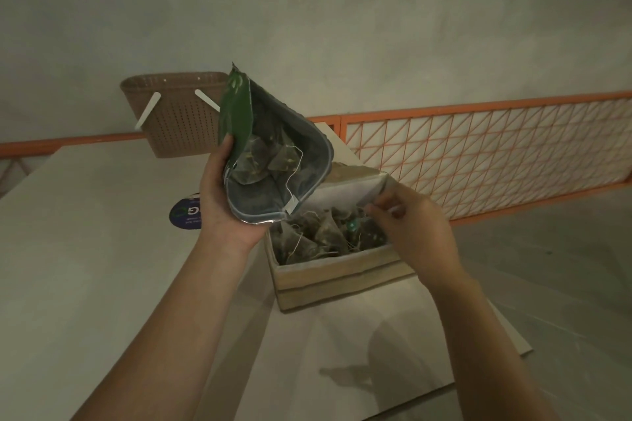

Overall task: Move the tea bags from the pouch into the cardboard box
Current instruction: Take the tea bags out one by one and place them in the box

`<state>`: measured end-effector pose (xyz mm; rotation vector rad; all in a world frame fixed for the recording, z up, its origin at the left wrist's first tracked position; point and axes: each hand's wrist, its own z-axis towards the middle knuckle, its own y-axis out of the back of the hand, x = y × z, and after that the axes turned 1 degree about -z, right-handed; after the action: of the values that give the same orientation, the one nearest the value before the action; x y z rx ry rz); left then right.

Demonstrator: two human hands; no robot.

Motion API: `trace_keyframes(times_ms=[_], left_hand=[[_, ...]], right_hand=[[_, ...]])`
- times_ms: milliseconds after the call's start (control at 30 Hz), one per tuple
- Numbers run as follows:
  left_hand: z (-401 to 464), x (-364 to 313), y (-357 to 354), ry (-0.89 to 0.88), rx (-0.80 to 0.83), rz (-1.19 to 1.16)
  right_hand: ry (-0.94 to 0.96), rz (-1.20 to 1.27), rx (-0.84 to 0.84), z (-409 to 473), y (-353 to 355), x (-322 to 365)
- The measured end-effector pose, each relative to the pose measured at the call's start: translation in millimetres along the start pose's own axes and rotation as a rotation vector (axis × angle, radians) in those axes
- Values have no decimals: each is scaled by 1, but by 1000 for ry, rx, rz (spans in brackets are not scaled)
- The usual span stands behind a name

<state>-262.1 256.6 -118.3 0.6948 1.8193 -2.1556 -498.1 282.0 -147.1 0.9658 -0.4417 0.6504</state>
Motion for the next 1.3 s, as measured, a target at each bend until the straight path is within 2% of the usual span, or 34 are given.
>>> trace_keyframes(times_ms=[133, 200, 267, 367, 467, 667, 767, 1033, 1167, 1300], left_hand=[[-1, 0, 0, 3, 6, 0], [-2, 0, 0, -7, -5, 0], [-3, -1, 1, -14, -13, -9], [-8, -2, -2, -40, -10, -9], [-12, -2, -2, -39, -27, 17], [-10, -7, 3, -39, -26, 2], [-9, -9, 5, -19, 3, -1], [-9, -11, 8, -23, 20, 2], [-14, -14, 11, -53, 13, 1], [-17, -17, 13, -58, -2, 2]], right_hand=[[36, 144, -99, -3, -5, 21], [34, 316, -88, -7, -7, 45], [80, 371, -40, -13, -13, 68], [182, 184, -36, -17, -31, 84], [207, 26, -87, -14, -46, 89], [221, 13, -171, -7, -51, 91], [168, 157, -194, -4, -44, 90], [-44, 752, -182, 5, 2, 113], [-91, 852, -138, 6, 22, 117], [-123, 853, -140, 9, 29, 110]])
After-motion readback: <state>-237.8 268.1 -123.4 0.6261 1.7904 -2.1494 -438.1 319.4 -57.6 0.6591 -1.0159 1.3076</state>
